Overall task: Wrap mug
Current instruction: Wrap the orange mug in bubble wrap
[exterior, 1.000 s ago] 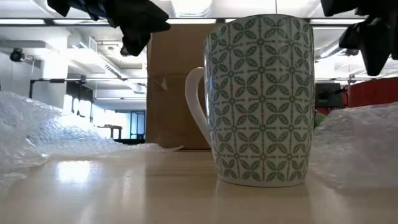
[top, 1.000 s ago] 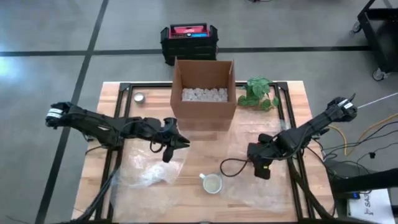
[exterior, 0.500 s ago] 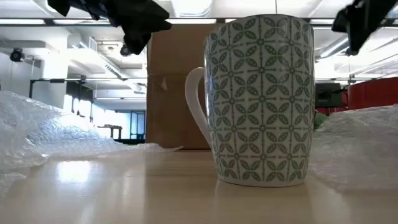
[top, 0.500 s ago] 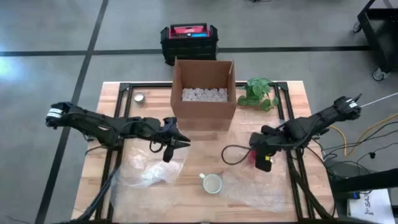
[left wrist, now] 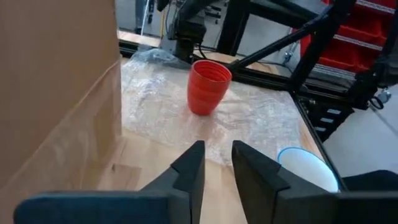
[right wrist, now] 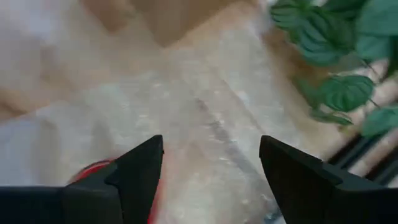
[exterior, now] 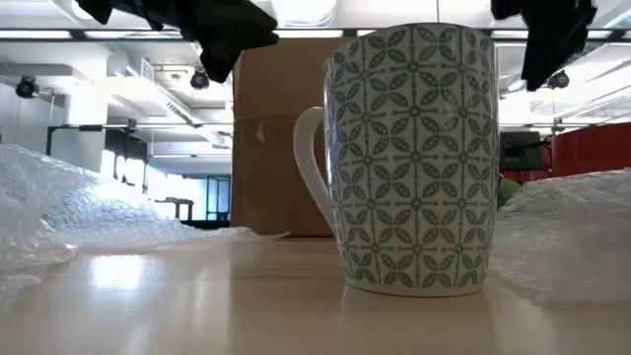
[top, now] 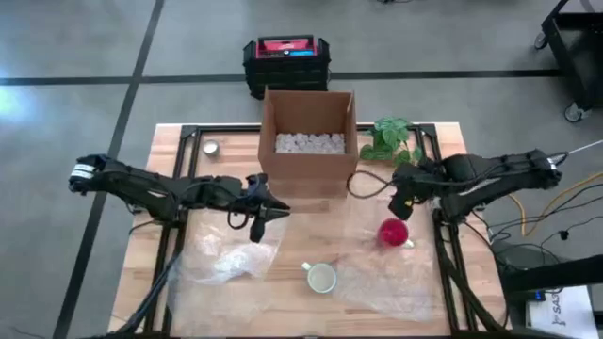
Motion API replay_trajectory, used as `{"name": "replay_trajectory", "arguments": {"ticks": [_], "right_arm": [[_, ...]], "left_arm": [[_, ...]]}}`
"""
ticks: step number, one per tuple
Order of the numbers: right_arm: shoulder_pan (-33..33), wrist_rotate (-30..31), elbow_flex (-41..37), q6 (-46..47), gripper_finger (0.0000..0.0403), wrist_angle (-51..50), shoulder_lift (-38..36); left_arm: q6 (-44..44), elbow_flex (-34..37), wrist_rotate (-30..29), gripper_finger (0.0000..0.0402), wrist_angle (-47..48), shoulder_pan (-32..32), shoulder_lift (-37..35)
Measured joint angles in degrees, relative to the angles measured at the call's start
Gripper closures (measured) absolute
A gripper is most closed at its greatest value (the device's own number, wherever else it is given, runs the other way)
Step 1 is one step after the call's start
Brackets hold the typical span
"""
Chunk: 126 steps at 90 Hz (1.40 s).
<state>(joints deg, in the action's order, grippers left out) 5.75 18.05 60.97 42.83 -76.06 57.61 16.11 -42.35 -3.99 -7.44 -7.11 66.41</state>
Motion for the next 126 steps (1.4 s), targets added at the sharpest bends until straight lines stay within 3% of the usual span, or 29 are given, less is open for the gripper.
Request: {"name": "replay_trajectory", "arguments": {"ticks": [22, 71, 88, 126], "right_arm": [[-5.34, 0.1, -7.44, -1.26, 0.0169, 3.17, -2.17], [-10.7, -3.55, -17.43, -3.87, 0.0203, 14.44, -1.99], [-12.75, -4.67, -20.64, -3.15, 0.0214, 20.74, 0.61], [-28.57, -6.52, -23.67, -10.45, 0.0251, 31.92, 12.6]], "left_arm": [[0.04, 0.0, -1.48, 0.0306, 0.37, 0.19, 0.0], [-0.16, 0.0, -1.53, 0.0252, -0.09, 0.2, 1.64], [-0.57, 0.0, -1.53, 0.0254, -0.2, 0.2, 2.54], [-0.84, 0.0, -1.5, 0.0284, -0.53, 0.2, 2.91]]}}
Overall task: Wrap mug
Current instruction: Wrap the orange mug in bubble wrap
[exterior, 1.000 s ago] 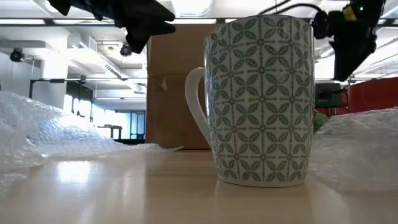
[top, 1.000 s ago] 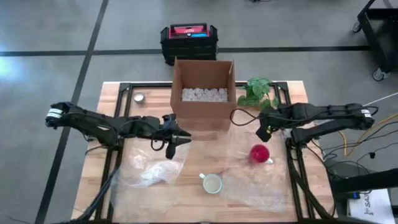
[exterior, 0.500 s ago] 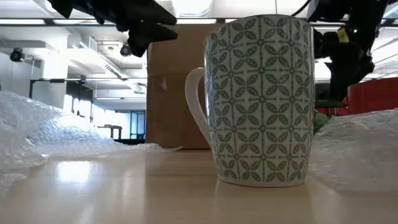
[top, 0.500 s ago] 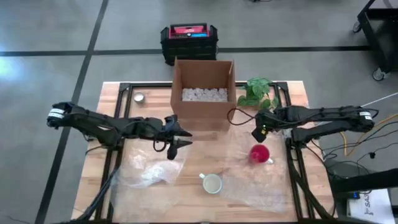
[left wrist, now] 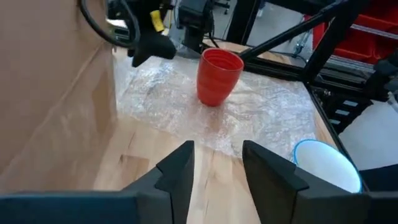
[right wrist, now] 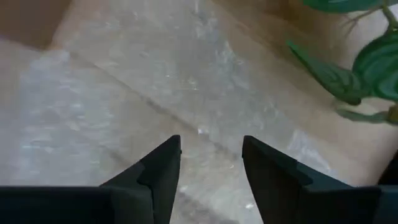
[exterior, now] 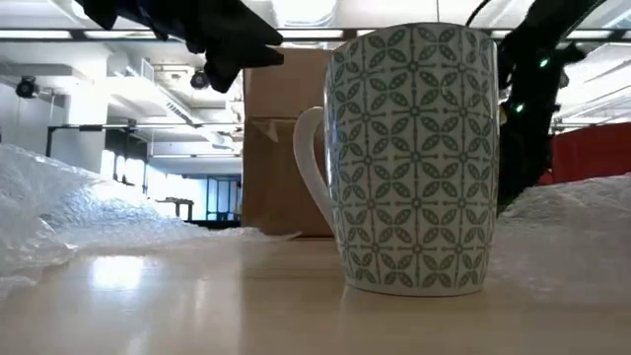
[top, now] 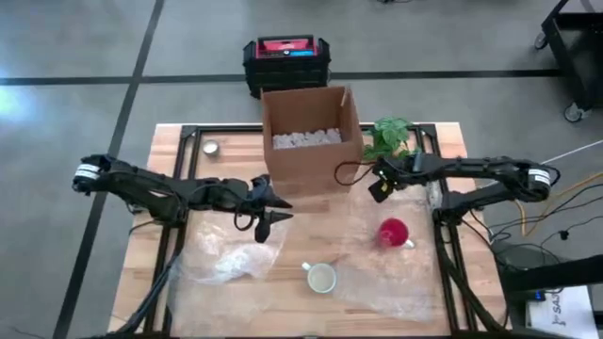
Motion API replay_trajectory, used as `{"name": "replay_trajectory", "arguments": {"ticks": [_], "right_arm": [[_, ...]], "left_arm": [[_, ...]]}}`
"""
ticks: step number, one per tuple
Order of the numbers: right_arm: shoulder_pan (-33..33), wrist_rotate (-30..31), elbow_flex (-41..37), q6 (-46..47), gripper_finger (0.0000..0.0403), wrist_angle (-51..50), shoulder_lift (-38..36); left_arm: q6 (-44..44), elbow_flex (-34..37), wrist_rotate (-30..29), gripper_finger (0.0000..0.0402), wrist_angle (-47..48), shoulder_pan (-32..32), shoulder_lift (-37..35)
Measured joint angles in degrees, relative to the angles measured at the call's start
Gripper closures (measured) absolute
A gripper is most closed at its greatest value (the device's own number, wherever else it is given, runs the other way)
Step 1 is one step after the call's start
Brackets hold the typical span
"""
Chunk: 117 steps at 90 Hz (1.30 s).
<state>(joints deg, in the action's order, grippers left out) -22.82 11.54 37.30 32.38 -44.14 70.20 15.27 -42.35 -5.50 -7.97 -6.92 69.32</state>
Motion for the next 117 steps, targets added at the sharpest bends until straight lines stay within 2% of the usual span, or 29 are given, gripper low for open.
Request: {"name": "replay_trajectory", "arguments": {"ticks": [18, 30, 43, 52, 58, 76, 85, 97, 107, 117], "right_arm": [[-0.1, -1.32, -0.07, -3.97, 0.0261, -0.17, 1.17], [-0.1, -9.88, 0.55, -6.77, 0.0253, -1.56, -1.85], [0.99, -16.7, 3.98, -6.62, 0.023, -1.71, -8.54], [4.75, -24.58, 5.19, -3.99, 0.0213, -1.11, -14.52], [8.95, -26.66, 5.44, -1.25, 0.0202, 0.82, -18.16], [26.59, -26.39, 5.38, 8.72, 0.0181, 5.06, -25.35], [37.32, -22.73, 5.4, 13.05, 0.0179, 12.44, -25.41], [49.69, -15.1, 5.42, 14.96, 0.0188, 23.27, -22.22], [57.18, -9.46, 5.4, 19.5, 0.0199, 28.89, -17.93], [62.17, -8.44, 7.18, 24.46, 0.0209, 29.93, -12.18]], "left_arm": [[0.02, 0.0, 0.0, 0.0294, 1.09, 0.0, 0.0], [0.02, 0.0, 0.04, 0.03, 1.77, 0.0, 0.0], [0.03, 0.0, 0.2, 0.0301, 1.84, 0.0, -0.02], [0.06, 0.0, 0.2, 0.0297, 1.75, 0.0, -0.06], [0.21, 0.0, 0.21, 0.0294, 1.75, 0.0, -0.07], [0.22, 0.0, 0.2, 0.0286, 1.72, 0.0, -0.35], [0.24, 0.0, 0.2, 0.0285, 1.77, 0.0, -0.67], [0.24, 0.0, 0.17, 0.0289, 1.72, 0.0, -0.9], [0.24, 0.0, 0.17, 0.0295, 1.75, 0.0, -0.92], [0.12, 0.0, 0.17, 0.0301, 1.67, 0.0, -0.92]]}}
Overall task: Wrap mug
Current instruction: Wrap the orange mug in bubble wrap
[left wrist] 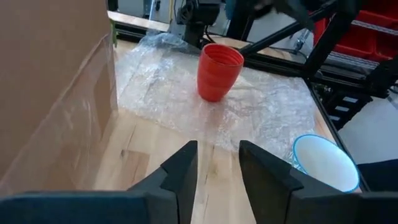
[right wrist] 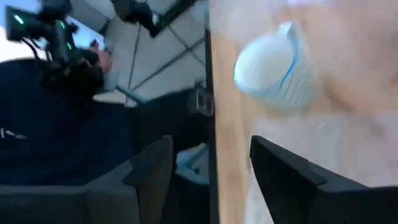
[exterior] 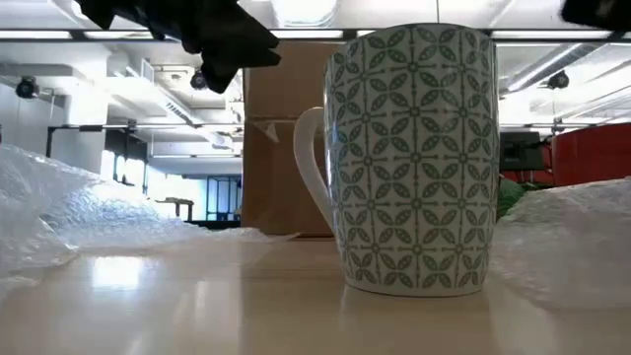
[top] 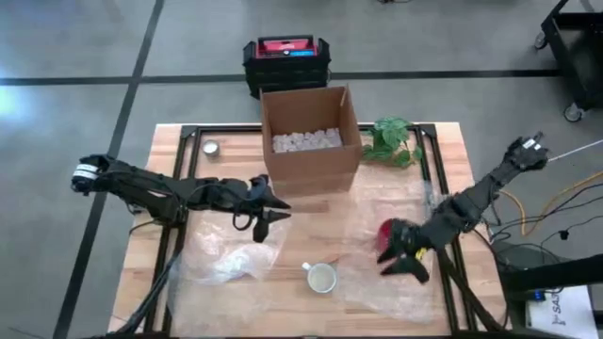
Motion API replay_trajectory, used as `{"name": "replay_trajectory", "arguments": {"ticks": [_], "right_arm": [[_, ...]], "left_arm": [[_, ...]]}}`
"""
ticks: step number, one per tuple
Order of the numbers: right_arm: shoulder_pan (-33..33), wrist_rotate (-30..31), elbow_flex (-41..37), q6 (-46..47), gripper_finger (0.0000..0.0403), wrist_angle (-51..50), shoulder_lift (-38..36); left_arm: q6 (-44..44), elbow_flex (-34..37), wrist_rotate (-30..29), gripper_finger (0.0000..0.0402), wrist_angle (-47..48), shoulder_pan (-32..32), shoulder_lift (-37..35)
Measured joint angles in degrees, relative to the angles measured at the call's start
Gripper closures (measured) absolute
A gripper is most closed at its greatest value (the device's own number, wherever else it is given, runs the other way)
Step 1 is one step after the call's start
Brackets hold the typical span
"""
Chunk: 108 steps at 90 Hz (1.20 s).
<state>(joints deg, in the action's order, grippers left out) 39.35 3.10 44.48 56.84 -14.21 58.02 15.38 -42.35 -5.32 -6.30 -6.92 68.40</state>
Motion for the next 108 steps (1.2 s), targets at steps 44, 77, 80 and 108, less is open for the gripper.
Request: {"name": "replay_trajectory", "arguments": {"ticks": [44, 77, 80, 108], "right_arm": [[8.58, 0.02, 16.17, 1.36, 0.025, -10.04, 32.88], [9.88, 1.49, 28.88, 0.12, 0.0279, -31.21, 49.3], [9.88, 1.48, 29.3, 0.07, 0.0282, -31.3, 49.69], [10.1, 0.71, 29.65, 1.09, 0.0326, -32.25, 53.03]], "left_arm": [[-0.43, 0.0, -0.17, 0.0292, 0.0, 0.02, 0.0], [-0.36, 0.0, -0.17, 0.0303, 0.01, 0.0, 0.0], [-0.36, 0.0, -0.17, 0.0303, 0.03, 0.0, 0.0], [-1.21, 0.0, 0.02, 0.03, -0.15, 0.0, -0.01]]}}
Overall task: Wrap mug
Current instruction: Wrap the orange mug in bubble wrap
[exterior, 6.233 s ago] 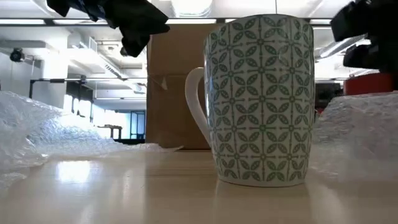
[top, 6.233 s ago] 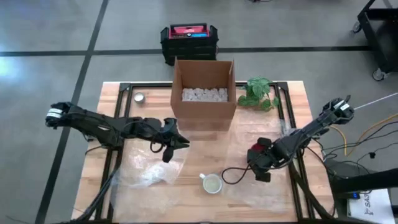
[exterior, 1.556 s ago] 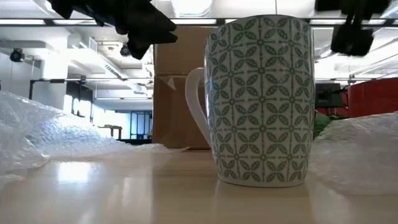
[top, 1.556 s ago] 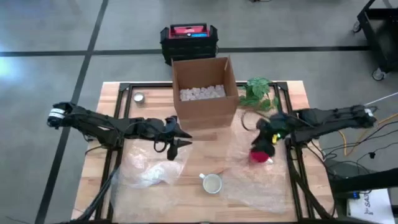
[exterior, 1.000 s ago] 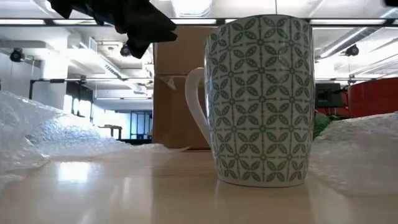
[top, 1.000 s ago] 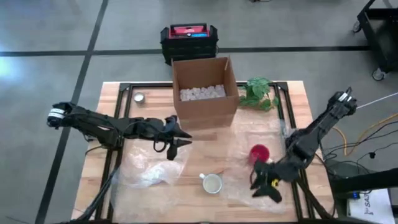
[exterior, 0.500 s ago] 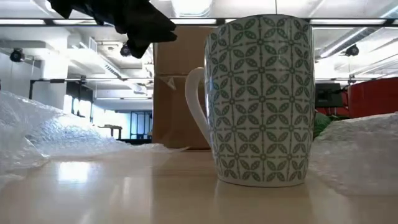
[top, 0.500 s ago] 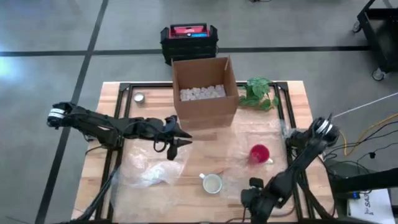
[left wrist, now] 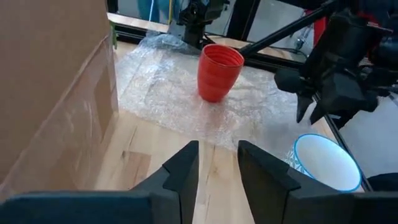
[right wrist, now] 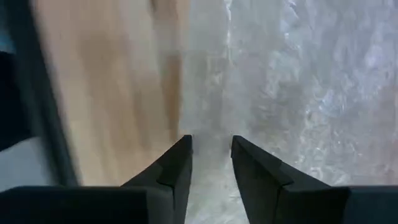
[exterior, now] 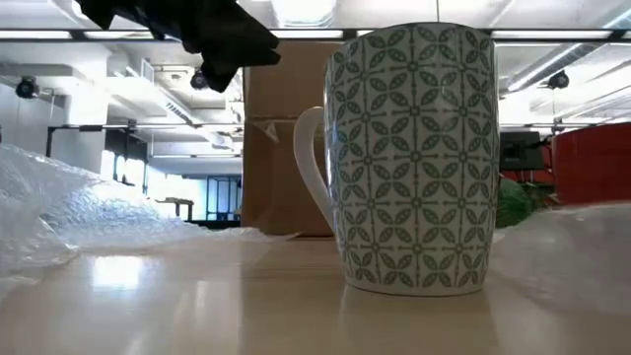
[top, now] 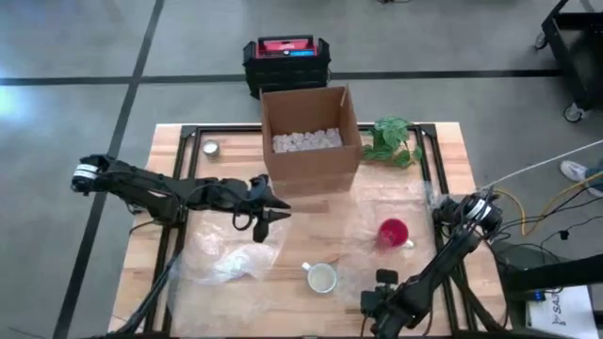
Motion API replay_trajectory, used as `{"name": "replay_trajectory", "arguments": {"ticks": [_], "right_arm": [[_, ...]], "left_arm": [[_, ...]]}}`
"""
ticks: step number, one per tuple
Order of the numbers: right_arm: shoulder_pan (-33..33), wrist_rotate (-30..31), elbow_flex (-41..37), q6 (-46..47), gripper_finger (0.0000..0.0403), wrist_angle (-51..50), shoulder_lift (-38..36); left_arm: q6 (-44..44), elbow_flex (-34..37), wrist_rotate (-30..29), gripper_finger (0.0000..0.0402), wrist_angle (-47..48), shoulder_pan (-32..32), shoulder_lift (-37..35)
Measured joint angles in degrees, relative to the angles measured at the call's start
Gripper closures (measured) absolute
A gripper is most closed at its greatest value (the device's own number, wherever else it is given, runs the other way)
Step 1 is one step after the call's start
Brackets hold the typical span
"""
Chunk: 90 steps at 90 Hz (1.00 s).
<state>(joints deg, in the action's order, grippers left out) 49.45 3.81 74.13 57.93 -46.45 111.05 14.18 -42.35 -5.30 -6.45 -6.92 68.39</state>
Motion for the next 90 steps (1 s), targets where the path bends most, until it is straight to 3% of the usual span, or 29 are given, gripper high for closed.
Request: {"name": "replay_trajectory", "arguments": {"ticks": [14, 33, 52, 73, 90], "right_arm": [[-0.37, -0.46, 1.87, 1.3, 0.0395, -5.24, -0.74], [-1.13, 7.8, 5.76, 1.89, 0.0398, -18.67, -7.76], [-2.52, 20.03, 5.8, 11.79, 0.0401, -32.35, -16.11], [-4.99, 23.21, 5.69, 18.07, 0.0401, -42.91, -22.78], [-7.22, 23.22, 2.46, 18.55, 0.0402, -43.48, -27.29]], "left_arm": [[-0.15, 0.0, 0.0, 0.0295, 0.06, 0.0, -0.01], [-0.22, 0.0, -0.02, 0.0293, 0.05, 0.0, -0.01], [-0.22, 0.0, -0.01, 0.0303, -0.02, 0.0, -0.01], [-0.22, 0.0, -0.02, 0.0313, -0.17, 0.0, -0.01], [-0.22, 0.0, -0.02, 0.032, -0.21, 0.0, -0.01]]}}
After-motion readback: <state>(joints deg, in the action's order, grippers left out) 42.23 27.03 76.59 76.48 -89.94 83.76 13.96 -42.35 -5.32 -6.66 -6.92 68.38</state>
